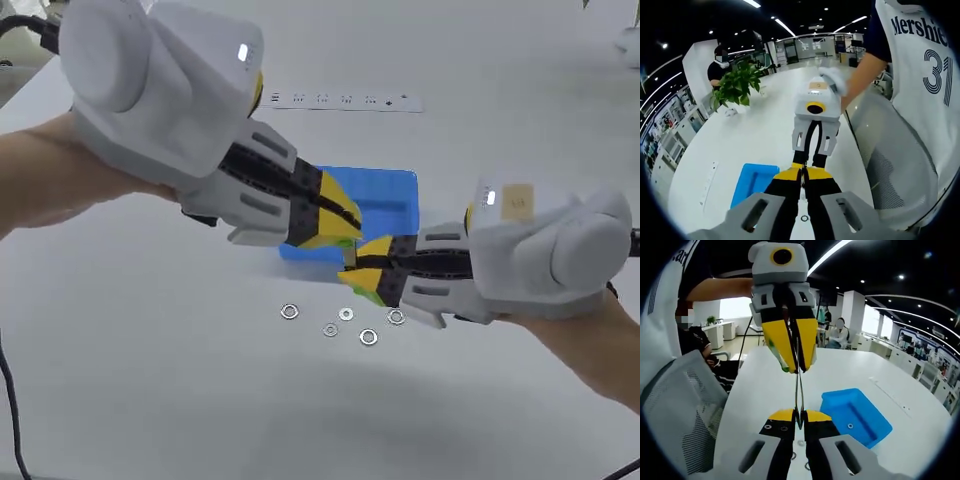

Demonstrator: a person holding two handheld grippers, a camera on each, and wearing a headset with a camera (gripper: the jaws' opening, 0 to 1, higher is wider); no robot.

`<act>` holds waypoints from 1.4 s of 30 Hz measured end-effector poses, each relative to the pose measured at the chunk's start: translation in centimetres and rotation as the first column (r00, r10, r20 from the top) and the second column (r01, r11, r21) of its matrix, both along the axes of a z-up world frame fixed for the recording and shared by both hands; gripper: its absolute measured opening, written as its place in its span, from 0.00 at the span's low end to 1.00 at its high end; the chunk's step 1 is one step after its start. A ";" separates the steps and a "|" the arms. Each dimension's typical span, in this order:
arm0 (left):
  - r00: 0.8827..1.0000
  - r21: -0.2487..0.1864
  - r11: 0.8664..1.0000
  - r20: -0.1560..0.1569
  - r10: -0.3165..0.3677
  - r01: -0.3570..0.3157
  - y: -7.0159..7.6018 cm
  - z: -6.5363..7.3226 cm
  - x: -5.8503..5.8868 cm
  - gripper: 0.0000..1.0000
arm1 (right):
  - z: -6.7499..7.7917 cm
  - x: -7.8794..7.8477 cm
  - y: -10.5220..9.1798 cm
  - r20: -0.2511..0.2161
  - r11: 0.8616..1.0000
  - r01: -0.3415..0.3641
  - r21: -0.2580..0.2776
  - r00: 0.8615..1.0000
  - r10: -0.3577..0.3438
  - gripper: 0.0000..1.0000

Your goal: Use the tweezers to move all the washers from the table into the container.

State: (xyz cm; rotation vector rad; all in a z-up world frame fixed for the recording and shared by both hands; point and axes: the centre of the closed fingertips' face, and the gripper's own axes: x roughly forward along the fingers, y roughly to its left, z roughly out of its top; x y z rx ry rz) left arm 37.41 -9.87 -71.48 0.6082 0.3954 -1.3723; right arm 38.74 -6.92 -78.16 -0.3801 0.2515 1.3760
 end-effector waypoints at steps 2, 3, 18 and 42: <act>1.000 -0.003 1.000 -0.006 0.001 -0.001 0.1 -0.1 -0.2 0.06 | -0.2 -0.2 0.0 -0.005 1.000 -0.003 -0.002 1.000 0.003 0.07; 1.000 -0.002 1.000 -0.008 0.000 0.000 0.2 -0.2 -0.2 0.06 | -0.3 -0.3 0.1 -0.005 1.000 -0.007 -0.004 1.000 0.007 0.07; 0.998 0.057 0.997 -0.041 -0.047 0.050 -0.1 -3.4 -1.8 0.05 | -3.3 -2.2 -0.3 -0.021 0.997 -0.027 -0.068 0.999 0.025 0.07; 0.996 0.047 0.998 -0.080 -0.042 0.046 -1.2 -5.8 -1.4 0.05 | -5.9 -1.8 -1.9 -0.038 0.992 0.024 -0.124 0.999 -0.029 0.10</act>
